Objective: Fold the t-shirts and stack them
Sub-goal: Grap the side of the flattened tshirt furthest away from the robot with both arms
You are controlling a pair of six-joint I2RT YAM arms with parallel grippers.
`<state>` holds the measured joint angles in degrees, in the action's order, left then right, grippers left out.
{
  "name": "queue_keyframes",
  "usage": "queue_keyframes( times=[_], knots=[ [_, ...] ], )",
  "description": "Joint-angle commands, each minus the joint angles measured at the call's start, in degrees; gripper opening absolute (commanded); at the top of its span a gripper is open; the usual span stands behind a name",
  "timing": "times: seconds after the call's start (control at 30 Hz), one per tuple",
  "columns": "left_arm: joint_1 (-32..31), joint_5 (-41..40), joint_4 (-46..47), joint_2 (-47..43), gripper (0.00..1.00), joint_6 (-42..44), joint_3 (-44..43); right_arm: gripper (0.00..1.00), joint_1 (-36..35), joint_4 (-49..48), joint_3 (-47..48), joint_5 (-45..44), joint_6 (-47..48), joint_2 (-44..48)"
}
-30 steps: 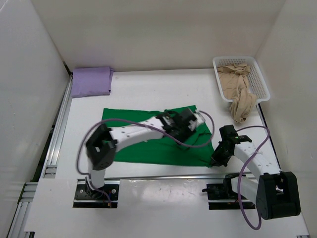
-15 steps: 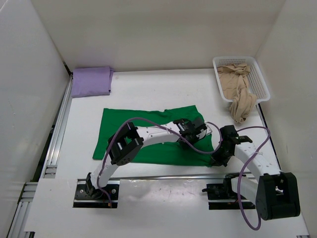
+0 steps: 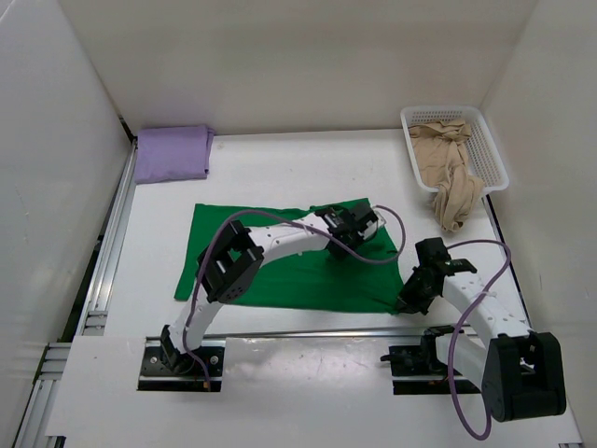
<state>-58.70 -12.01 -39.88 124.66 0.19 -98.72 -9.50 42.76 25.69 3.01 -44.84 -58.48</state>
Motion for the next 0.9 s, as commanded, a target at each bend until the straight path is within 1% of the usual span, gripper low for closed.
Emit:
queue_keyframes(
  times=[0.0,0.03,0.07,0.13,0.17,0.2,0.27,0.3,0.33,0.37,0.4,0.43,0.47,0.5,0.53,0.57,0.6,0.63,0.67,0.7,0.73,0.77,0.8,0.87],
  knots=[
    [2.35,-3.72,-0.46,-2.67,0.48,-0.19,-2.01,0.08,0.09,-0.58,-1.96,-2.74,0.02,-0.5],
    [2.36,-4.24,-1.33,-2.67,0.61,-0.19,-2.01,0.19,0.09,0.12,-1.96,-2.74,0.02,-0.5],
    [3.14,-4.77,-1.95,-3.28,0.66,-0.19,-2.01,0.31,0.09,0.65,-1.44,-2.74,0.02,-0.5],
    [6.04,-4.25,-4.24,-7.75,0.74,-0.19,-2.62,0.51,0.09,2.49,0.93,-2.74,0.02,0.63],
    [7.79,-1.29,-4.77,-13.07,0.81,-0.19,-2.62,0.54,0.09,3.46,4.33,-2.74,0.02,1.52],
    [12.42,0.3,-4.77,-16.0,0.83,-0.19,-2.01,0.55,-0.86,4.51,6.63,-3.87,0.02,2.31],
    [18.5,3.82,-5.3,-21.1,0.87,-0.19,-1.05,0.58,-2.89,5.93,11.98,-6.77,1.59,3.81],
    [25.14,3.84,-5.99,-24.43,0.88,-0.19,-0.43,0.59,-3.5,5.93,18.1,-7.57,2.55,2.77],
    [28.6,3.84,-6.0,-25.77,0.88,-0.19,1.84,0.62,-4.21,5.93,21.38,-8.18,3.78,1.1],
    [32.03,3.84,-6.0,-26.83,0.88,-0.19,3.51,0.64,-4.21,5.93,24.9,-8.19,6.84,-1.18],
    [39.11,4.79,-6.0,-27.53,0.88,-0.19,5.18,0.65,-4.21,5.41,32.59,-8.71,8.52,-7.55],
    [42.58,5.5,-6.0,-27.54,0.88,-0.19,7.72,0.67,-4.21,5.4,36.76,-8.72,10.28,-11.44],
    [45.66,6.9,-6.0,-27.02,0.88,-0.19,8.45,0.67,-4.21,5.4,40.8,-8.72,12.82,-15.57],
    [51.0,7.7,-6.0,-25.54,0.88,-0.19,8.98,0.67,-4.21,5.92,49.37,-8.72,13.72,-24.14],
    [53.23,8.31,-5.39,-24.56,0.88,-0.19,8.98,0.67,-3.69,6.45,53.98,-7.59,14.51,-28.58],
    [55.16,9.71,-5.39,-23.6,0.88,-0.19,8.98,0.69,-3.16,7.33,58.64,-6.27,16.08,-37.58],
    [58.49,10.42,-4.52,-21.41,0.88,-0.19,8.98,0.69,-3.16,7.94,67.99,-5.65,16.1,-42.02],
    [59.91,11.04,-3.81,-20.08,0.88,-0.19,8.46,0.69,-3.16,8.99,72.96,-5.64,16.62,-46.51],
    [60.88,12.0,-3.8,-18.59,0.88,-0.19,7.58,0.69,-2.64,11.27,77.88,-3.55,17.32,-55.16],
    [61.68,14.27,-3.8,-15.62,0.88,-0.19,6.62,0.69,-2.63,12.16,82.37,-3.53,17.33,-59.08],
    [62.21,15.25,-3.8,-14.02,0.88,-0.19,4.61,0.69,-2.02,12.78,89.46,-2.92,17.33,-65.56],
    [62.21,16.22,-3.8,-12.7,0.88,-0.19,3.72,0.69,-2.02,12.78,91.79,-2.92,17.33,-68.23],
    [62.21,17.97,-3.8,-11.47,0.88,-0.19,2.92,0.69,-1.41,12.78,93.56,-1.09,17.33,-70.44],
    [61.69,17.99,-3.8,-7.78,0.88,-0.19,0.64,0.69,-0.71,11.48,95.42,-0.46,16.02,-74.65]
  ],
)
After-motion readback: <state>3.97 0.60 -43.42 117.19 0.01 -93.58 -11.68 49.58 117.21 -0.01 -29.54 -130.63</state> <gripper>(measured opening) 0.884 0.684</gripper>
